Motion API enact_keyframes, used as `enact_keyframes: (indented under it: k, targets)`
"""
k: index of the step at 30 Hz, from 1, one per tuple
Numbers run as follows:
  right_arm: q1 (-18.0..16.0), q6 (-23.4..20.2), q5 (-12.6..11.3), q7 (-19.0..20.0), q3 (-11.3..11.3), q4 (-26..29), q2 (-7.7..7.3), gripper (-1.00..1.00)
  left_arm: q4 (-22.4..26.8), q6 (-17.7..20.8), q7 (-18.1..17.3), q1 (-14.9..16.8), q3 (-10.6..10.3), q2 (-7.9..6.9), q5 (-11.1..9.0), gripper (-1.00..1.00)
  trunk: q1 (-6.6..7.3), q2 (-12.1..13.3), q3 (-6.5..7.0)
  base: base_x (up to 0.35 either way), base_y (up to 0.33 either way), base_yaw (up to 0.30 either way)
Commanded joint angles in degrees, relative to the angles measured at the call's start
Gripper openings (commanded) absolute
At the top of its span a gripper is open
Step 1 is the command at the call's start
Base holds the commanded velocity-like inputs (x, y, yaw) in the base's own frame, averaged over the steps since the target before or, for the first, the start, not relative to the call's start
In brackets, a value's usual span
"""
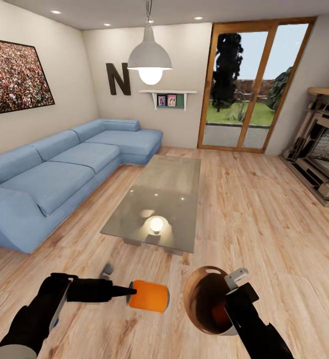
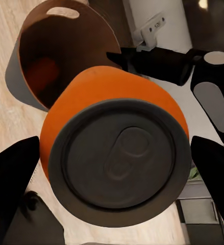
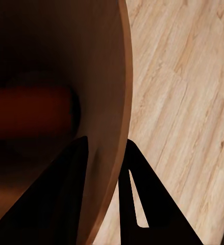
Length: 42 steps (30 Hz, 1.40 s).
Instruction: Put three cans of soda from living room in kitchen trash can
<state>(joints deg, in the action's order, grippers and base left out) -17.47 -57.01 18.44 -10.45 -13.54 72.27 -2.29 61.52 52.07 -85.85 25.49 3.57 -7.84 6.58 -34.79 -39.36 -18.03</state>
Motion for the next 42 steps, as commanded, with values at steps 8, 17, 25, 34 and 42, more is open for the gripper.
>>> enact_keyframes:
  k: [8, 17, 25, 34, 42]
  targets:
    - [0.0, 0.0, 0.7, 0.1, 0.0, 0.0, 0.05, -1.0, 1.8, 0.1, -0.1, 0.0, 0.1, 0.17, 0.1, -1.0, 0.0, 0.0, 0.01, 0.0, 0.0, 0.0]
    - [0.0, 0.0, 0.7, 0.2, -0.1, 0.0, 0.09, -1.0, 2.0, -0.2, 0.1, 0.0, 0.1, 0.48, 0.1, -1.0, 0.0, 0.0, 0.01, 0.0, 0.0, 0.0]
    - [0.0, -0.1, 0.8, -3.3, -0.1, 0.0, 1.97, -1.0, 2.1, 0.0, 0.0, 0.0, 0.1, 0.55, 0.0, -1.0, 0.0, 0.0, 0.01, 0.0, 0.0, 0.0]
    - [0.0, -0.1, 0.6, -4.7, -3.5, -0.2, 2.55, -1.0, 2.1, 0.2, -0.1, 0.0, 0.2, 0.55, 0.0, -1.0, 0.0, 0.0, 0.01, 0.0, 0.0, 0.0]
    - [0.0, -0.2, 0.5, -5.2, -5.7, -0.2, 3.01, -1.0, 2.1, 0.4, -0.1, 0.0, 0.1, 0.58, -0.1, -1.0, 0.0, 0.0, 0.01, 0.0, 0.0, 0.0]
